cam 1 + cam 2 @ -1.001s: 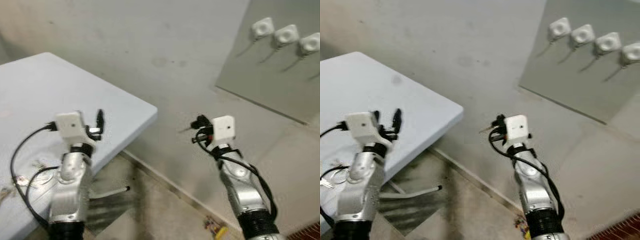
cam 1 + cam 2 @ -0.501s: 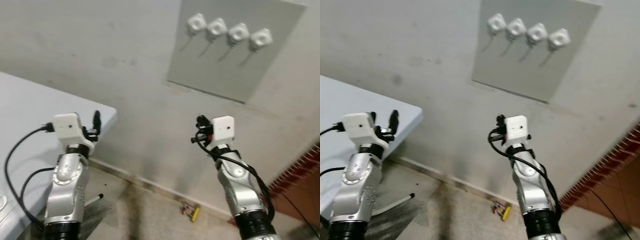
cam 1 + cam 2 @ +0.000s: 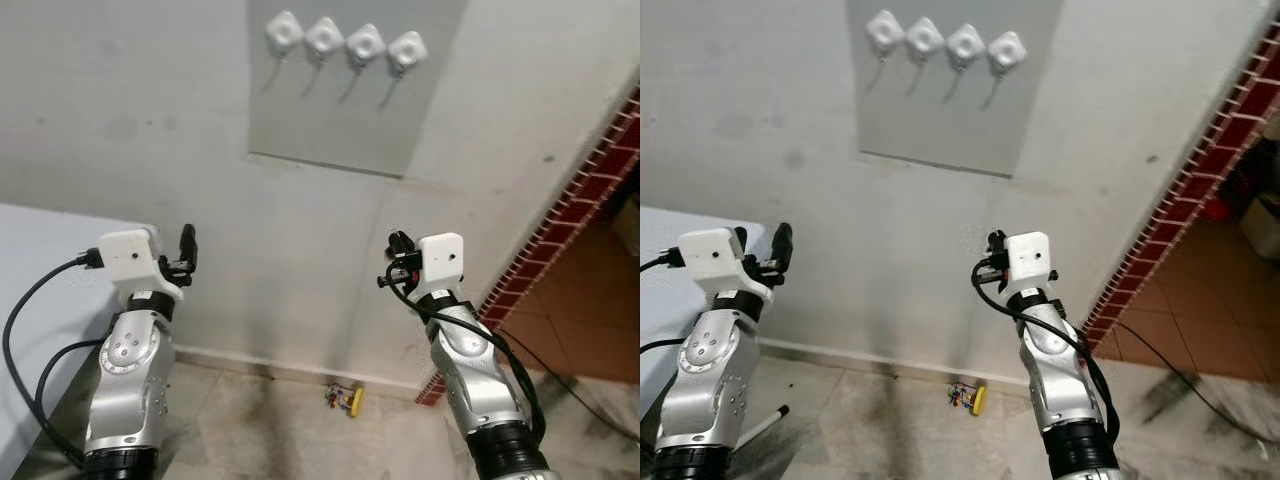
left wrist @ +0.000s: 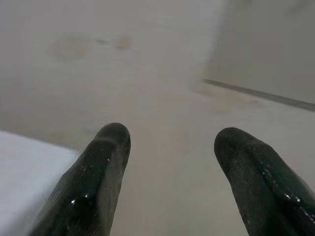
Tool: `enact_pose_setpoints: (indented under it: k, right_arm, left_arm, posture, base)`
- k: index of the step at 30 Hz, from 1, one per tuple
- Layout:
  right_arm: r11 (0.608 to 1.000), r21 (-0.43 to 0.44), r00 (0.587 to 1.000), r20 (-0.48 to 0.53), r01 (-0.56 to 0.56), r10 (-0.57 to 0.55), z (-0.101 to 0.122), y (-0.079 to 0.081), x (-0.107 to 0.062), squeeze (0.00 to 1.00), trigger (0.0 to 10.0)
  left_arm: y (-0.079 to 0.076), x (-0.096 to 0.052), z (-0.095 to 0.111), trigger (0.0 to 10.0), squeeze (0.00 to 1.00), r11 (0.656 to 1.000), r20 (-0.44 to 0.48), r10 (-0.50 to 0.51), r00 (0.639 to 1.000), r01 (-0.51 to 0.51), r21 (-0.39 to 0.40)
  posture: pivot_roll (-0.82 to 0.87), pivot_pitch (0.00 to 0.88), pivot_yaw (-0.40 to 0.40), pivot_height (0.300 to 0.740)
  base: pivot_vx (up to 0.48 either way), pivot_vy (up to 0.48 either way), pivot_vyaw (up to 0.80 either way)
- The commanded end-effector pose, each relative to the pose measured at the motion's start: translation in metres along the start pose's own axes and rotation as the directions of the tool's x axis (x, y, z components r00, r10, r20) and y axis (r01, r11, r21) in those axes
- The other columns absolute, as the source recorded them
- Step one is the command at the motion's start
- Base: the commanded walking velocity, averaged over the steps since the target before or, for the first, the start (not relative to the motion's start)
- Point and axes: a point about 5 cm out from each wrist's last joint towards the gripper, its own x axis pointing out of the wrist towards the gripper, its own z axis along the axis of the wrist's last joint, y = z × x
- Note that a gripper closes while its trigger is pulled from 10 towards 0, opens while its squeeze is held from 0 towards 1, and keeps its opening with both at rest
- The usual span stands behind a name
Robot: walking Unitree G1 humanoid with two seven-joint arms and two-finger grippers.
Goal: Hang keys on a hook
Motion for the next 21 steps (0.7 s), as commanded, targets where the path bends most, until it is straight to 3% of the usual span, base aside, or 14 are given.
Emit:
enact_pose_setpoints:
  k: [1, 9, 21]
  right_arm:
    - [1.0, 0.001, 1.0, 0.023, 0.01, -0.01, 0.0067, -0.0035, 0.0019, 0.0, 10.0]
    - [1.0, 0.009, 0.999, 0.033, 0.029, -0.029, 0.0072, -0.0022, 0.0019, 0.0, 10.0]
    - [0.999, 0.037, 0.999, 0.031, 0.033, -0.034, 0.0086, -0.0021, 0.0026, 0.0, 10.0]
  left_arm:
    - [-0.0033, 0.0013, 0.0024, 10.0, 0.0, 1.0, 0.002, -0.016, 1.0, 0.016, 0.002]
    - [-0.0042, 0.0021, 0.0003, 10.0, 0.0, 0.999, -0.015, -0.008, 1.0, 0.008, 0.035]
    - [-0.0044, 0.0022, 0.0001, 10.0, 0.0, 1.0, -0.04, -0.027, 0.999, 0.027, -0.009]
  posture:
    - [-0.03, 0.0, -0.056, 0.74]
    - [-0.03, 0.0, -0.054, 0.74]
    - [-0.03, 0.0, -0.059, 0.74]
  base:
    - [0.0, 0.0, -0.71]
    - [0.0, 0.0, -0.14]
    - [0.0, 0.0, 0.0]
